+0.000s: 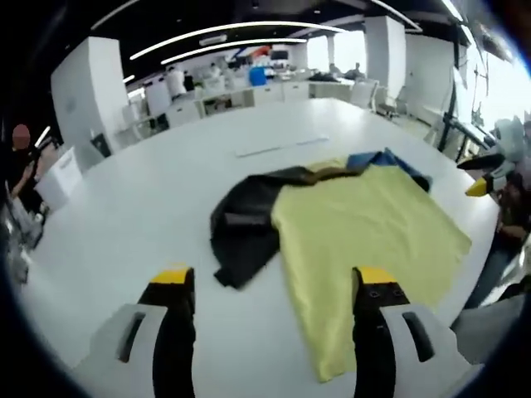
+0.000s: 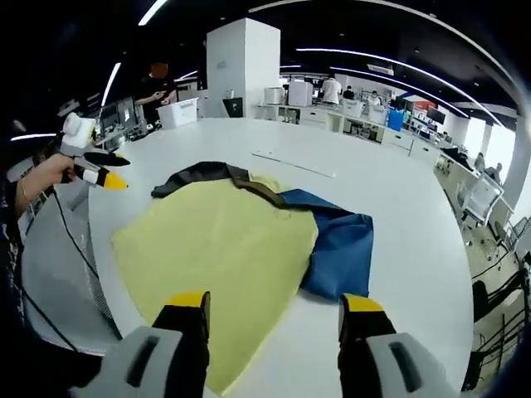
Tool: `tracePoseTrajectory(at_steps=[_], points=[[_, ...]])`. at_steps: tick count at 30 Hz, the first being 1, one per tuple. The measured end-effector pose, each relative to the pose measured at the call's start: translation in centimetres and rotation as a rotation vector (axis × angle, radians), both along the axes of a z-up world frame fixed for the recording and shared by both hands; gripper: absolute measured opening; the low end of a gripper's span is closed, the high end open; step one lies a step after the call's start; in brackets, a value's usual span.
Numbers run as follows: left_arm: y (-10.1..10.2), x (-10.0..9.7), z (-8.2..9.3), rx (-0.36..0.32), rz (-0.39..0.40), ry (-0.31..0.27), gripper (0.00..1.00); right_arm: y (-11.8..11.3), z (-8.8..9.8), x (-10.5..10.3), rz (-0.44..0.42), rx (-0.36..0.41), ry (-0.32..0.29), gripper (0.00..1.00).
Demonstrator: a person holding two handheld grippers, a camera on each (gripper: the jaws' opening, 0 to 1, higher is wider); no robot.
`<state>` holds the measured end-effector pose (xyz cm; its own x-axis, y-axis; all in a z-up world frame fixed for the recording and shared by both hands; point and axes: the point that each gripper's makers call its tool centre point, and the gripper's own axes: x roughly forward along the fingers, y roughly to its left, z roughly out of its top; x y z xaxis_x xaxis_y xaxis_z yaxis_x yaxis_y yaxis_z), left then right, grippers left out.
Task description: Fold the garment on the visible template until the final outline fits inside the template.
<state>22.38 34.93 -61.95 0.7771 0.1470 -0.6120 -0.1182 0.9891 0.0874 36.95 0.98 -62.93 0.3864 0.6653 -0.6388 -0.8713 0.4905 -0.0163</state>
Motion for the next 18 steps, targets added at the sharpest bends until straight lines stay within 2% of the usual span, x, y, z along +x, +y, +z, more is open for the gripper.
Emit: tracePoseTrajectory(at_steps=[4,9,18], points=[[0.3,2.1,0.3,0.024,-0.032,-0.012,0.73,1.1,1.1,2.0,0.036,-0.011,-0.055,0.61],[1.1,4.6,1.1,0.026,-0.043,-0.047,0.71,2.6,1.9,4.2,0.051,0.017,-0.079,0.61],[1.2,8.1,1.6,0.029,-0.107,-0.044,0.67,5.1,0.7,7.0,0.122,-0.023,-0.086,0.59]])
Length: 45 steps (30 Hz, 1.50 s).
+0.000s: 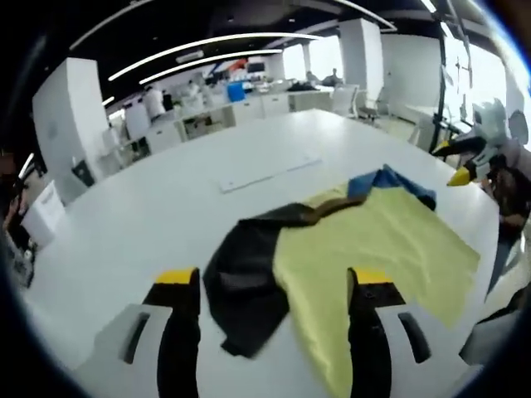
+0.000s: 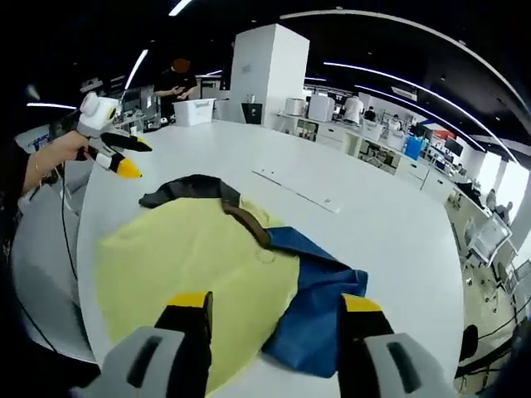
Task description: Fold the garment on the visible template until the final outline fits inside the template.
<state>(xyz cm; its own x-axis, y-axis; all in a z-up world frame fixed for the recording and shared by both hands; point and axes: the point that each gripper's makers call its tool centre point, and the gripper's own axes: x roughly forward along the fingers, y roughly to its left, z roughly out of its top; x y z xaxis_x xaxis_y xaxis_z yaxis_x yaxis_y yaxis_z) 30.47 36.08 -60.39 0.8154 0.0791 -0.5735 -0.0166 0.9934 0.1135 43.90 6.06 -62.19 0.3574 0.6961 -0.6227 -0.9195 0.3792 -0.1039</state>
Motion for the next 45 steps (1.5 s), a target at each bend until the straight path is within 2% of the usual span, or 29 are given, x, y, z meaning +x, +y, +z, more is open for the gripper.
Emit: tracePoseTrajectory(at_steps=[10,14,16,18,21,24,29,34,39,45], points=[[0.3,3.8,0.0,0.009,-0.053,0.004,0.65,2.1,-0.8,3.1,0.041,-0.027,-0.024,0.56],[0.6,5.4,-0.4,0.020,-0.071,0.006,0.64,3.2,-1.7,4.5,0.059,-0.041,-0.038,0.55],[1.1,6.2,-1.1,0.020,-0.072,0.009,0.64,3.8,-2.2,5.0,0.070,-0.045,-0.037,0.54],[1.5,6.4,-2.0,0.015,-0.057,0.043,0.63,4.3,-2.5,5.3,0.079,-0.043,-0.041,0.52],[1.8,7.2,-3.0,0.022,-0.064,0.048,0.63,5.2,-3.3,6.0,0.093,-0.037,-0.038,0.52],[2.3,7.9,-4.3,0.012,-0.056,0.068,0.59,6.0,-4.0,6.7,0.103,-0.036,-0.037,0.52],[2.9,9.3,-6.2,0.021,-0.063,0.065,0.56,7.3,-5.3,7.7,0.125,-0.038,-0.039,0.51],[2.9,10.8,-7.9,0.076,-0.122,0.070,0.55,8.3,-6.8,8.2,0.148,-0.060,-0.050,0.49],[2.2,12.2,-9.1,0.072,-0.155,0.067,0.52,9.0,-8.2,8.6,0.164,-0.067,-0.046,0.46],[2.0,13.6,-10.3,0.112,-0.191,0.070,0.47,9.2,-9.3,9.2,0.168,-0.093,-0.062,0.44]])
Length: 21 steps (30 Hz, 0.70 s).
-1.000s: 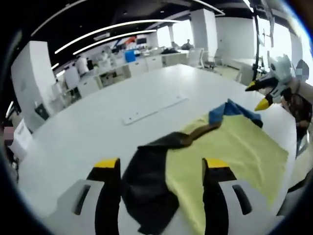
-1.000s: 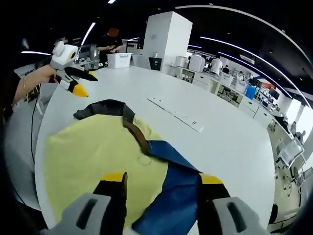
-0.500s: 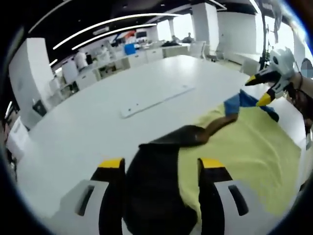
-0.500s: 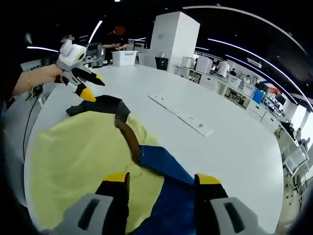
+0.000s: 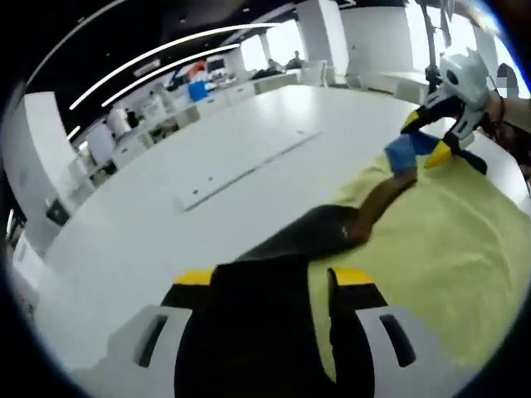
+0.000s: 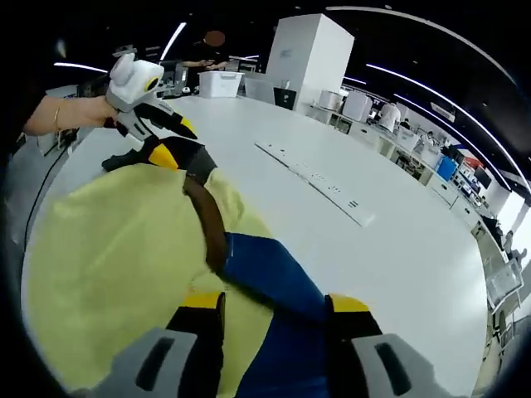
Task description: Fold the garment on the visible template until the final outline fits inside the template.
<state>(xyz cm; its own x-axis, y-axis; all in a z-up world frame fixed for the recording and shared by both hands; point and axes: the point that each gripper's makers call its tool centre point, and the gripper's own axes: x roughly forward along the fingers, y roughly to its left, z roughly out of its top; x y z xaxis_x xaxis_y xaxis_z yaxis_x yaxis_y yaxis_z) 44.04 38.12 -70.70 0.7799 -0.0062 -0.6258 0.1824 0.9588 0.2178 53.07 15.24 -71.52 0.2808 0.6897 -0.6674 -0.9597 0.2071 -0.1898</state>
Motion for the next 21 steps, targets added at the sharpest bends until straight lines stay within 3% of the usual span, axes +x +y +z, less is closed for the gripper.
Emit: tracePoseTrajectory(at_steps=[3,4,13,17,21], points=[[0.0,0.3,-0.7,0.020,-0.010,0.008,0.45,0.1,-0.3,0.3,-0.008,0.001,0.001,0.43],[-0.2,0.5,-0.4,0.004,-0.011,-0.015,0.44,0.2,-0.3,0.3,-0.009,0.003,-0.001,0.42],[-0.4,1.8,-0.2,-0.001,-0.022,-0.043,0.42,1.5,-0.2,0.4,-0.008,0.031,-0.009,0.36],[-0.5,2.6,1.0,-0.045,-0.010,-0.097,0.39,2.1,0.5,0.7,-0.011,0.063,-0.008,0.33],[-0.1,3.8,1.9,-0.071,0.019,-0.144,0.38,2.8,1.4,2.0,-0.069,0.129,0.000,0.28]])
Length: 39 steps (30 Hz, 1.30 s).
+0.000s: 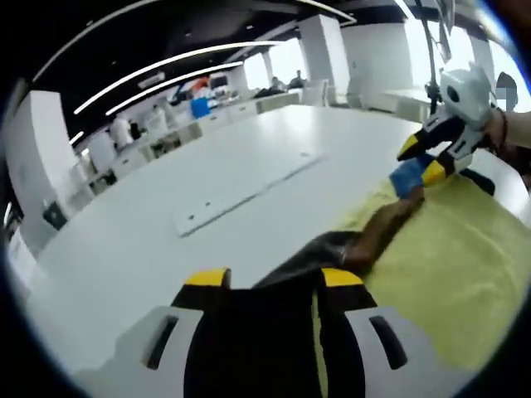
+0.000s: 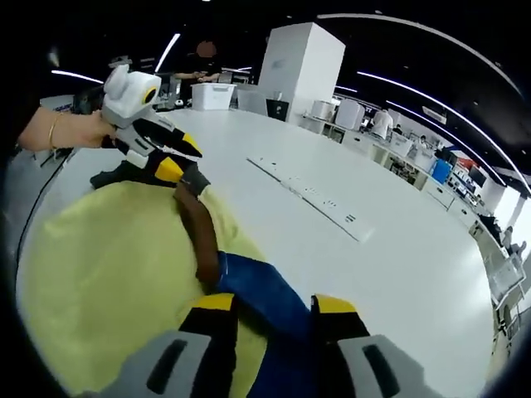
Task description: Fold the garment on the visible template until the final outline fits inside the template.
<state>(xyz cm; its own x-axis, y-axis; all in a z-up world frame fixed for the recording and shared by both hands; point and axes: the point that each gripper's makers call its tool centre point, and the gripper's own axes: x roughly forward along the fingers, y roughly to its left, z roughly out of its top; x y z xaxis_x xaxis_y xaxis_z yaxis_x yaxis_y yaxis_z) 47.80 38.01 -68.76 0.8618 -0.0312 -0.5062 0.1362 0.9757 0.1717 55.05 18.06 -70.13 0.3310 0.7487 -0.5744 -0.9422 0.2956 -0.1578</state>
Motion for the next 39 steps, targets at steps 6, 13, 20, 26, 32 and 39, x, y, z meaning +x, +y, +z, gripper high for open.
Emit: tracePoseTrajectory(at_steps=[6,13,20,26,32,39], points=[[0.3,2.2,-0.2,-0.051,0.059,-0.029,0.34,1.1,0.7,1.9,-0.086,0.089,0.043,0.16],[0.2,3.0,-2.3,-0.058,0.084,0.021,0.30,1.2,-1.1,3.1,-0.140,0.064,0.084,0.14],[0.8,2.9,-2.8,-0.082,0.118,0.040,0.30,0.8,-2.0,3.5,-0.174,0.038,0.101,0.15],[1.3,2.1,-2.6,-0.079,0.144,0.072,0.31,0.8,-1.7,3.4,-0.188,0.046,0.118,0.20],[1.3,1.1,-0.8,-0.066,0.135,0.055,0.40,-0.2,-0.9,2.9,-0.210,0.025,0.125,0.35],[0.8,-0.1,1.7,-0.141,0.148,0.012,0.64,-2.3,0.5,2.1,-0.244,-0.013,0.163,0.44]])
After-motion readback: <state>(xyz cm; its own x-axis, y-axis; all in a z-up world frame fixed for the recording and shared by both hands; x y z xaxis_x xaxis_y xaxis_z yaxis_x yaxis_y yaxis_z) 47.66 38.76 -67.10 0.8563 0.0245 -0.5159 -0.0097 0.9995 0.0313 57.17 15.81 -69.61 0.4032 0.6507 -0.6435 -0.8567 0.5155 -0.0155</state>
